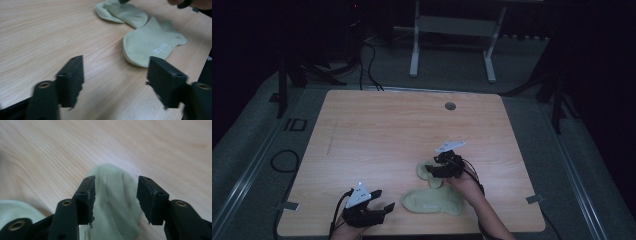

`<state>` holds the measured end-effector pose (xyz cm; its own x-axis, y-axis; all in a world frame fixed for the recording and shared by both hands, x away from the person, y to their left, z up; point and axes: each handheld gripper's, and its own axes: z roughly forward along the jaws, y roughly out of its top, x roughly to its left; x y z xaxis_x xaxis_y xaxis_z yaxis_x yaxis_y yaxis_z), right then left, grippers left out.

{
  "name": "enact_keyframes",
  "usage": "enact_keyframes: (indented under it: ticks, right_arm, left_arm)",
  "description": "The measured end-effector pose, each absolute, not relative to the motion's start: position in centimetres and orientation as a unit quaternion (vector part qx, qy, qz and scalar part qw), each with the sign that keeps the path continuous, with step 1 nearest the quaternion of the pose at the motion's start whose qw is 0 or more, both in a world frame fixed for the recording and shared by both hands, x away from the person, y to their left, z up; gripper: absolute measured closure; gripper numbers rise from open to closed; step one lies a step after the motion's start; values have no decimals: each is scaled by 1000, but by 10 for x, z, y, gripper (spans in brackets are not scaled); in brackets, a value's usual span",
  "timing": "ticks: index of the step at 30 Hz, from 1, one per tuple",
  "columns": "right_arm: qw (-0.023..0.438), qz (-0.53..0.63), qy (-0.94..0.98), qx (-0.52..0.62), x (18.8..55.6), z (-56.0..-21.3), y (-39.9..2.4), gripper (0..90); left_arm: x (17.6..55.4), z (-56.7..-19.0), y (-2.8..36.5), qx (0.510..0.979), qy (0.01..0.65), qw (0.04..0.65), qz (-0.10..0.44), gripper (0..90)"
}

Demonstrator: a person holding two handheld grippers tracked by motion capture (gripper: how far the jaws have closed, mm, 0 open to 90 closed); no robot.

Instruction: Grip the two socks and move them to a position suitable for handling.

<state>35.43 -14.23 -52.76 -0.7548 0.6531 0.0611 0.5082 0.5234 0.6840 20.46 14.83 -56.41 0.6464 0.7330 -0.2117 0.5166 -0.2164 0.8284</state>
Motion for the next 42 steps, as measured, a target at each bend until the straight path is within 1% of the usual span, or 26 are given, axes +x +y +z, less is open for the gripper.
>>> enact_keyframes:
  ticks: [1,2,3,5,6,7,9,13,14,15,16,18,19,20,21,24,27,30,33,35,38,39,41,42]
  right_arm:
    - [102,355,867,335,354,-528,-142,485]
    - [106,360,866,329,353,-517,-145,487]
    - [110,363,866,325,352,-511,-147,519]
    - [115,366,866,320,350,-505,-150,532]
    - [117,367,866,319,349,-502,-151,558]
    - [116,366,867,318,348,-499,-154,603]
    - [112,361,870,317,348,-501,-156,603]
    - [106,351,875,315,347,-508,-155,598]
    - [104,344,878,315,347,-514,-155,596]
    - [102,342,879,316,347,-515,-154,595]
    - [102,339,881,315,347,-518,-153,595]
    - [102,335,882,315,347,-520,-152,595]
    - [99,333,883,315,348,-522,-151,594]
    - [98,330,884,316,349,-526,-150,594]
    - [97,330,884,317,350,-527,-149,594]
    - [94,325,885,320,352,-531,-149,597]
    - [93,317,889,317,353,-535,-148,603]
    - [90,313,891,316,354,-537,-149,609]
    - [84,313,891,318,355,-541,-149,673]
    - [82,313,891,318,355,-543,-149,685]
    - [76,310,892,321,356,-545,-150,767]
    - [76,310,892,321,356,-545,-150,767]
    - [71,306,894,320,357,-547,-150,815]
    - [69,306,894,319,357,-547,-150,819]
  left_arm:
    - [206,-564,148,772,403,478,111,332]
    - [207,-563,146,774,402,478,109,386]
    - [209,-563,144,776,401,475,109,442]
    - [212,-560,138,783,396,466,113,454]
    - [214,-559,135,787,393,461,117,482]
    - [218,-556,130,793,386,456,119,548]
    - [222,-555,126,794,385,454,120,600]
    - [239,-549,111,804,369,448,128,630]
    - [247,-548,103,810,361,444,128,693]
    - [252,-547,98,814,357,441,127,701]
    - [255,-545,92,816,354,436,135,755]
    - [260,-543,88,818,352,433,139,829]
    - [265,-541,83,818,350,434,140,829]
    - [275,-537,77,816,349,435,150,894]
    - [281,-536,74,815,349,439,144,896]
    - [290,-536,67,819,347,433,149,897]
    - [306,-540,53,827,343,426,134,898]
    - [308,-542,50,829,341,424,133,898]
    - [318,-550,39,845,338,394,130,897]
    - [320,-552,38,846,340,390,126,897]
    - [327,-558,36,853,340,375,126,897]
    - [327,-558,36,853,340,375,126,897]
    - [331,-562,33,860,335,364,127,898]
    - [331,-562,33,860,335,364,127,898]
